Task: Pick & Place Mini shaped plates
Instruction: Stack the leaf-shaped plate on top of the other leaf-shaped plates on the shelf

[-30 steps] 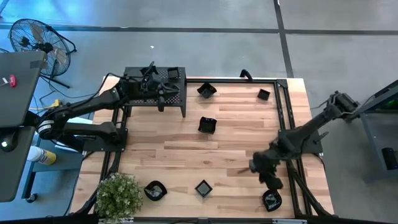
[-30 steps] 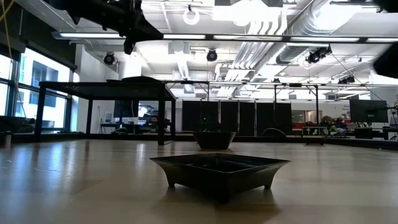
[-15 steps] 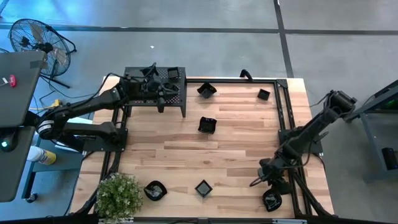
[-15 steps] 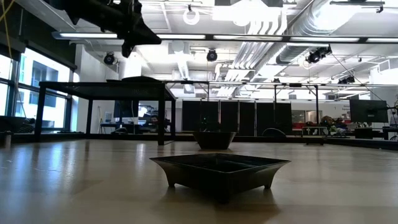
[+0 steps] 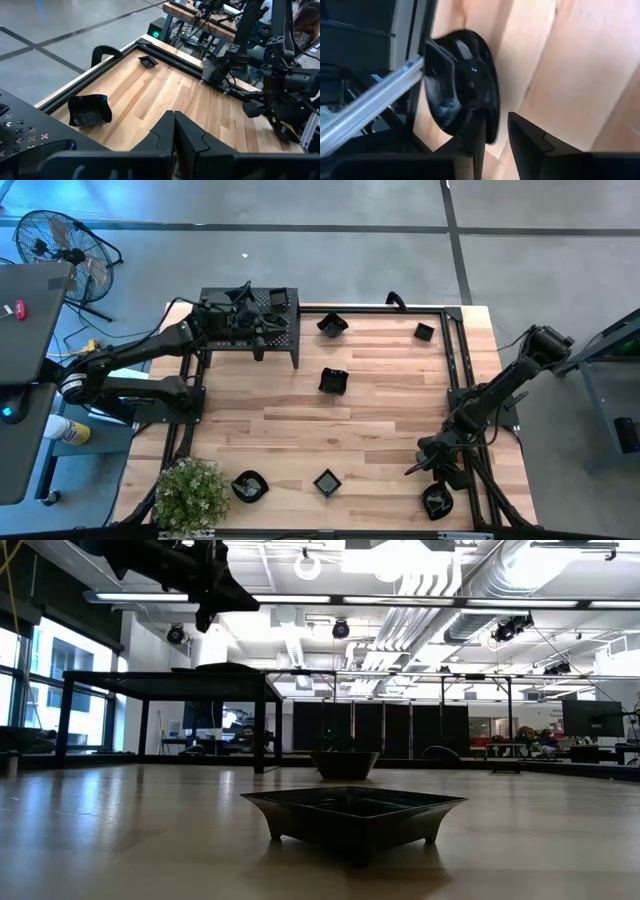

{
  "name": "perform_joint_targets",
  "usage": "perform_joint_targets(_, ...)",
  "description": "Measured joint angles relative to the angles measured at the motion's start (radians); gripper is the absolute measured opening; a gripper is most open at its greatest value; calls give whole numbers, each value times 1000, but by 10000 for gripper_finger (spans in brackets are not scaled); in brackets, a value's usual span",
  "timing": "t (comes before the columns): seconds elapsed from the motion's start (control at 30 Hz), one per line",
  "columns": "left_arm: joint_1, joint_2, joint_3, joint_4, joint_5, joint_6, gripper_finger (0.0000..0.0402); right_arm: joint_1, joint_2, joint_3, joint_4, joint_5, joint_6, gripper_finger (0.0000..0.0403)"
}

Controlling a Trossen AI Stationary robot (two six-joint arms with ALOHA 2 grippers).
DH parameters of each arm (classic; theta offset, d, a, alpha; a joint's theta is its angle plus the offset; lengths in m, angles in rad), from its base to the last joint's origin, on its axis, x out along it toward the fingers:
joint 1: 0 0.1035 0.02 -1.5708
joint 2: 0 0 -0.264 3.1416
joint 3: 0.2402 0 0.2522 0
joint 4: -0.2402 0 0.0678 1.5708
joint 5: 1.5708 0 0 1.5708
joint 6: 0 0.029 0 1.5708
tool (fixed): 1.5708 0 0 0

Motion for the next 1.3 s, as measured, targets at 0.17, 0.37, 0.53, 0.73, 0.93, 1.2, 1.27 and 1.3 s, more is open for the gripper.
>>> perform_joint_targets(0.17, 0, 0, 0, 0, -2, 0, 0, 0, 1, -21, 12, -1, 6, 76)
perform_joint_targets(0.37, 0, 0, 0, 0, -2, 0, 0, 0, 26, -42, 54, -16, 35, 42)
perform_joint_targets(0.53, 0, 0, 0, 0, -1, 0, 0, -7, 37, -43, 82, -42, 102, 4)
perform_joint_targets(0.73, 0, 0, 0, 0, -1, 0, 0, -40, -15, -15, 102, -42, 241, 3)
perform_joint_targets(0.93, 0, 0, 1, 1, 2, 1, 0, -123, -111, 29, 99, 28, 398, 2)
perform_joint_targets(1.2, 0, 0, 1, 0, 3, 3, 0, -417, -127, 135, 40, 231, 496, 2)
perform_joint_targets(1.27, 0, 0, 1, 0, 3, 3, 0, -500, -73, 176, 33, 286, 454, 2)
perform_joint_targets(1.3, 0, 0, 1, 0, 3, 3, 0, -536, -34, 196, 35, 306, 437, 2)
